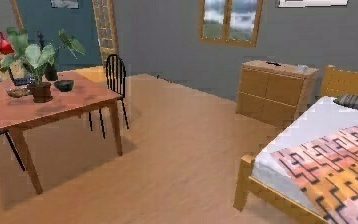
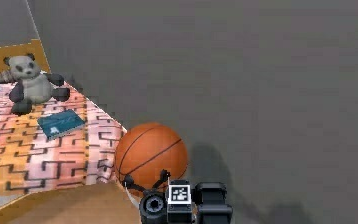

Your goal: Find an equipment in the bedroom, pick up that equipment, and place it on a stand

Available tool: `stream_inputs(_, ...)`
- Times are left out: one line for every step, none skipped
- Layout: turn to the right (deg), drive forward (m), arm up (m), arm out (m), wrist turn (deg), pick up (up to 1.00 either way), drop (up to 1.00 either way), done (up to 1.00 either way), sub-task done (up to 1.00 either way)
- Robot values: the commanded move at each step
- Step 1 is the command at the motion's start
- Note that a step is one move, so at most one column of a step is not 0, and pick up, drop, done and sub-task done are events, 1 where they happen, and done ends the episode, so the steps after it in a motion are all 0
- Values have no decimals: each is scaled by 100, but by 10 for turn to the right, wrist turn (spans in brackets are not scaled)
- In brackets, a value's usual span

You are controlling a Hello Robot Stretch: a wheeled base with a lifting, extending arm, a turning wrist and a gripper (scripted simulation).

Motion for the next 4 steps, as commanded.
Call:
stream_inputs(0, 30, 0, 0, 0, 0, 0, 0, 0)
stream_inputs(450, 0, 0, 0, 0, 0, 0, 0, 0)
stream_inputs(360, 0, 0, 0, 0, 0, 0, 0, 0)
stream_inputs(0, 25, 0, 0, 0, 0, 0, 0, 0)
